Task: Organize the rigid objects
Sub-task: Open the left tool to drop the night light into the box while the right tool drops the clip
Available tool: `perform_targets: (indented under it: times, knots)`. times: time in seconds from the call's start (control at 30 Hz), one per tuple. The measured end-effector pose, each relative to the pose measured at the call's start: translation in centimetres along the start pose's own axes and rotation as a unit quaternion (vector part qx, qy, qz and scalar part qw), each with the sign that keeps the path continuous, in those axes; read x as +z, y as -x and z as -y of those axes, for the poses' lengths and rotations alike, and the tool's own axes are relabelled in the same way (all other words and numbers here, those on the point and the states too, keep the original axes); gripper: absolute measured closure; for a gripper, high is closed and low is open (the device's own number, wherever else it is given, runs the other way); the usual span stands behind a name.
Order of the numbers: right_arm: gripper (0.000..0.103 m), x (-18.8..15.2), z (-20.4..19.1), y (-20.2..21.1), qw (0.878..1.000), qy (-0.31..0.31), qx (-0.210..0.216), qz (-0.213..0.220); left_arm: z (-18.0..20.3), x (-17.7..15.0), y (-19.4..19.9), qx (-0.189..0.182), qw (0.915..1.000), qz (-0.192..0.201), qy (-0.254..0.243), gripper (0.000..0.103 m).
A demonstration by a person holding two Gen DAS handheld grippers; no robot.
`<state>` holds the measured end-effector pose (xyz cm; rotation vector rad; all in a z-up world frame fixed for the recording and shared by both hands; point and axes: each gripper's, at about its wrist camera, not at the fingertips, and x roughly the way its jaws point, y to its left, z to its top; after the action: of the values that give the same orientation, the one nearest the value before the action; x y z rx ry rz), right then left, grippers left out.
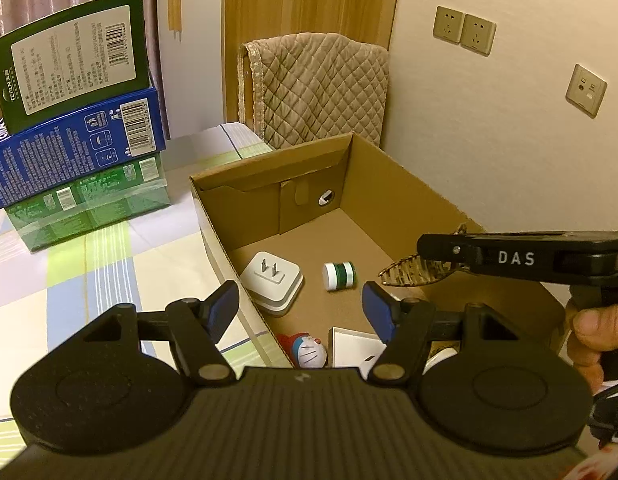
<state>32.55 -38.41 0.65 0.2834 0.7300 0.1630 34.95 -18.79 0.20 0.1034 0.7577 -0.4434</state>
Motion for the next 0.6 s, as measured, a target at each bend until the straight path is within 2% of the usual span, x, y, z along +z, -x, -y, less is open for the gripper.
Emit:
perform_targets:
  times: [0.27,0.4,0.47,0.53,0.6]
  knots:
    - [0.075,-0.2,-0.4,-0.7,1.0,-0.007,0.005,-0.01,-0.2,-0.3,0.3,-0.001,1.0,0.0,0.001,0.039]
    - [0.073,-0.1,-0.1,-0.8,0.999,-0.027,0.021,-0.009,-0.1,-0.4,0.4,0.0,1.0,-0.001,-0.002,0.038]
    - [0.067,0.1,0.0,-0.4,0.999,-0.032,0.022,-0.004,0.0,-0.6,0.7,0.005,0.9999,0.001,-0.012,0.034]
    - [0.053,0.3,0.0,0.2,0.999,-0.031,0.016,0.005,0.1,-0.8,1.0,0.014,0.9997,0.004,-0.018,0.028]
    - [0.048,0.4,0.1,0.9,0.999,-0.033,0.014,0.013,0.1,-1.0,1.4,0.014,0.9998,0.006,-0.015,0.026]
